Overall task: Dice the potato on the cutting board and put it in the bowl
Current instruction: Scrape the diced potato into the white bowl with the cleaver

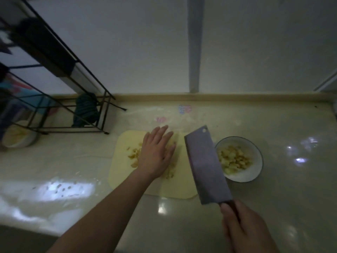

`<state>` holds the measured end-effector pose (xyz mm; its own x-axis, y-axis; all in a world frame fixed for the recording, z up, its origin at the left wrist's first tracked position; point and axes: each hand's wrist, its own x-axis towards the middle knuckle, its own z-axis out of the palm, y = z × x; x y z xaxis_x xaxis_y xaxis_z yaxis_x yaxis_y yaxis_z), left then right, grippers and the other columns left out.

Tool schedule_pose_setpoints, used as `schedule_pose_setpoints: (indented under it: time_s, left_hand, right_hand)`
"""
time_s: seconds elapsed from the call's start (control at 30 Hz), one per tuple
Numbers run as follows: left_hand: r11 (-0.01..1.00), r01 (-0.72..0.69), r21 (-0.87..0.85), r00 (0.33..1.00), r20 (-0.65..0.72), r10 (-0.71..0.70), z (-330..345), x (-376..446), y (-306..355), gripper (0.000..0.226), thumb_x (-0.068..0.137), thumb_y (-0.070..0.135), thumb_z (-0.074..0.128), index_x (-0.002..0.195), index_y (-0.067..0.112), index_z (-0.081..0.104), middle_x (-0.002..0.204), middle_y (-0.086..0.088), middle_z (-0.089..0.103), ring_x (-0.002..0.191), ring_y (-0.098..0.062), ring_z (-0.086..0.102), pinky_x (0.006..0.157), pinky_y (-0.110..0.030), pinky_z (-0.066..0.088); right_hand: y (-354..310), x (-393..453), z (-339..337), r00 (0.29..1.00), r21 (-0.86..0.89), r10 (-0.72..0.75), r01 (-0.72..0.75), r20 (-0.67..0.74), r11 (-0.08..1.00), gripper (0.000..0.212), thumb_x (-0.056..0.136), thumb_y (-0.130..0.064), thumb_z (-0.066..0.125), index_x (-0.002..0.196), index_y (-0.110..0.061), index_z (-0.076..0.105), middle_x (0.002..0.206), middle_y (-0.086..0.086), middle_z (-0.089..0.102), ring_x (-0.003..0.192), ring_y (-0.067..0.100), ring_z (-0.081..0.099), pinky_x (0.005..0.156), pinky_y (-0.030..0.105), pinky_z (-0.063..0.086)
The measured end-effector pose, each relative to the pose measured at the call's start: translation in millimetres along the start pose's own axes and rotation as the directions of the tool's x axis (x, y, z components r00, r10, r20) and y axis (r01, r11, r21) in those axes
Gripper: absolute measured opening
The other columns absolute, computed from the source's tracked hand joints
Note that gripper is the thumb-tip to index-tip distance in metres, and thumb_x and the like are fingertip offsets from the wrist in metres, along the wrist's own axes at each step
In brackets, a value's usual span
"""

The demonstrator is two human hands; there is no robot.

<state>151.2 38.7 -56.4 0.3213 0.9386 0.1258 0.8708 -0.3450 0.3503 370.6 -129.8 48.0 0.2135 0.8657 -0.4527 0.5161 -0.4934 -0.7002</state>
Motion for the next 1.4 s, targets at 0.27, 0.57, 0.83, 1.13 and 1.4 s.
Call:
schedule_pose_setpoints:
  time_s: [0.27, 0.57, 0.83, 1.13, 1.4]
  left_hand:
    - [0.985, 0.164, 0.062, 0.984, 0.060, -0.167, -2.0, -26.4, -41.1, 0.071, 0.095, 0.070, 0.026, 0.151, 0.029, 0.041, 0.164, 0.005, 0.026, 0.153, -0.021, 0.014, 0.123, -0.054, 0.003]
    - [0.993, 0.117, -0.014, 0.993, 0.018, -0.117, 13.2, -27.2, -34.9, 0.069, 0.091, 0.067, 0.038, 0.147, 0.027, 0.048, 0.156, 0.003, 0.043, 0.144, -0.024, 0.037, 0.114, -0.054, 0.029]
    - [0.999, 0.049, 0.005, 0.994, 0.098, -0.049, 18.7, -27.9, -12.0, 0.082, 0.092, 0.075, 0.027, 0.157, 0.026, 0.033, 0.164, 0.006, 0.026, 0.153, -0.018, 0.019, 0.122, -0.051, 0.014]
    - [0.998, -0.014, -0.058, 0.991, 0.129, 0.021, 16.7, -21.4, -4.3, 0.070, 0.101, 0.052, 0.028, 0.154, 0.006, 0.035, 0.162, -0.009, 0.031, 0.152, -0.025, 0.022, 0.124, -0.036, 0.011]
    - [0.999, -0.002, -0.047, 0.967, 0.255, 0.014, -1.1, -13.6, 19.1, 0.076, 0.097, 0.048, 0.008, 0.155, 0.006, 0.032, 0.162, -0.011, 0.030, 0.152, -0.027, 0.020, 0.125, -0.039, 0.011]
  right_hand:
    - [26.9, 43.3, 79.8, 0.997, 0.164, -0.011, 0.024, -0.080, 0.986, 0.036, 0.097, -0.029, 0.048, 0.063, -0.017, 0.051, 0.049, 0.000, 0.057, 0.046, 0.012, 0.055, 0.053, 0.035, 0.044]
    - [18.8, 52.0, 104.0, 0.999, 0.165, -0.028, 0.022, 0.034, 0.986, 0.036, 0.099, -0.020, 0.048, 0.065, -0.009, 0.050, 0.049, 0.012, 0.057, 0.041, 0.008, 0.053, 0.045, 0.010, 0.035]
    - [5.5, 52.3, 119.8, 0.979, 0.202, -0.056, 0.015, 0.198, 0.979, 0.042, 0.101, -0.026, 0.042, 0.072, 0.001, 0.051, 0.042, 0.008, 0.055, 0.030, 0.013, 0.047, 0.039, 0.022, 0.038]
    - [8.0, 52.6, 124.3, 0.965, 0.352, -0.096, 0.004, 0.245, 0.936, 0.045, 0.104, -0.027, 0.037, 0.070, 0.001, 0.047, 0.045, 0.014, 0.052, 0.032, 0.025, 0.044, 0.036, 0.030, 0.036]
    - [-0.5, 36.1, 99.5, 0.929, 0.592, -0.058, -0.184, 0.366, 0.785, 0.036, 0.103, -0.023, 0.037, 0.080, 0.003, 0.046, 0.055, 0.016, 0.050, 0.034, 0.023, 0.044, 0.039, 0.025, 0.035]
